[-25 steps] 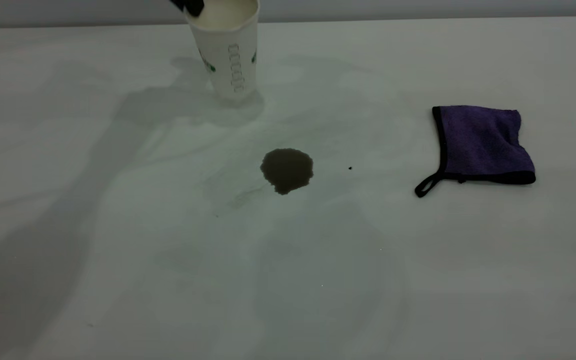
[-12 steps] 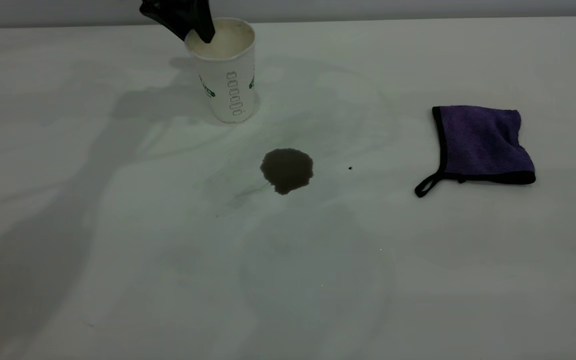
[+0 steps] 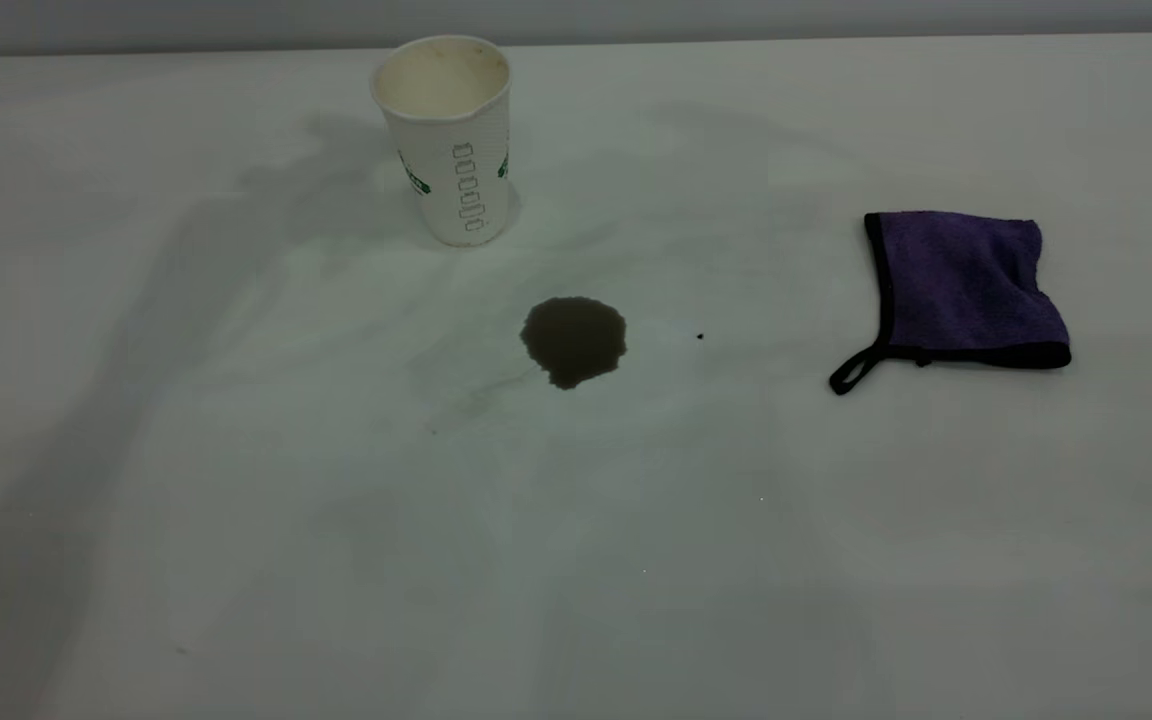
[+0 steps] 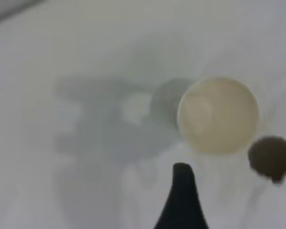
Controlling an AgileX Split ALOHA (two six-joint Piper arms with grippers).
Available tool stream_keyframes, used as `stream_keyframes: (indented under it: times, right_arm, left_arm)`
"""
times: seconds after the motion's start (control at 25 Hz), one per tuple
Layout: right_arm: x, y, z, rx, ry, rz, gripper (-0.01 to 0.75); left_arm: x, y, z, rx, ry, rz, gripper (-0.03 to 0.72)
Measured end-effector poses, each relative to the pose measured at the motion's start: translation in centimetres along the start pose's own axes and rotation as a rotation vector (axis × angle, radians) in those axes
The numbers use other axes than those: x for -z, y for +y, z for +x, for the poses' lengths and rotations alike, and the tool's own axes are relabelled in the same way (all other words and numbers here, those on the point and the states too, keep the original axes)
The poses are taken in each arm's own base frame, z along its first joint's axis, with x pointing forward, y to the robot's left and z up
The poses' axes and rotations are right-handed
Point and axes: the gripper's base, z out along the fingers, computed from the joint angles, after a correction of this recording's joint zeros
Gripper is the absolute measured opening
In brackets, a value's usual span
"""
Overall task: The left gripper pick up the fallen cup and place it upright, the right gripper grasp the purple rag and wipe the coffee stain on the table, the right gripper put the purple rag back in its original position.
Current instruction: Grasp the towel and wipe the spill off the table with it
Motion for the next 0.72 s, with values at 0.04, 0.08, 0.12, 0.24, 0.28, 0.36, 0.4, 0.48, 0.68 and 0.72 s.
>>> stream_keyframes:
  times: [0.04,0.08,0.12,0.24,0.28,0.36,0.4,0.48,0.68,0.72]
  right_arm:
    - [0.0,0.0,0.0,0.0,0.0,0.0,0.237]
    - [0.0,0.0,0.0,0.0,0.0,0.0,0.237]
    - [0.0,0.0,0.0,0.0,0.0,0.0,0.237]
    - [0.0,0.0,0.0,0.0,0.0,0.0,0.237]
    - [0.0,0.0,0.0,0.0,0.0,0.0,0.237]
    - [0.0,0.0,0.0,0.0,0.0,0.0,0.237]
    - [0.0,0.0,0.0,0.0,0.0,0.0,0.237]
    - [0.0,0.0,0.0,0.0,0.0,0.0,0.237]
    - [0.0,0.0,0.0,0.0,0.0,0.0,0.237]
    - [0.0,0.0,0.0,0.0,0.0,0.0,0.237]
  left_arm:
    - [2.3,-0.2,0.2,-0.011,-0.008,-0.013,0.651]
    - [4.4,-0.5,0.5,-0.021,-0.014,-0.027,0.637]
    - [6.4,-0.7,0.8,-0.029,-0.025,-0.039,0.62]
    - [11.5,-1.2,1.5,-0.05,-0.098,-0.093,0.572]
    - [12.9,-1.4,1.7,-0.052,-0.123,-0.11,0.559]
    - [15.6,-1.7,2.5,-0.037,-0.172,-0.143,0.54]
    - [16.9,-1.8,3.0,-0.026,-0.19,-0.161,0.533]
    - [18.9,-2.1,4.3,-0.003,-0.215,-0.194,0.522]
    - [22.1,-3.3,10.4,0.087,-0.202,-0.224,0.498]
    - [22.0,-3.5,11.9,0.105,-0.18,-0.22,0.494]
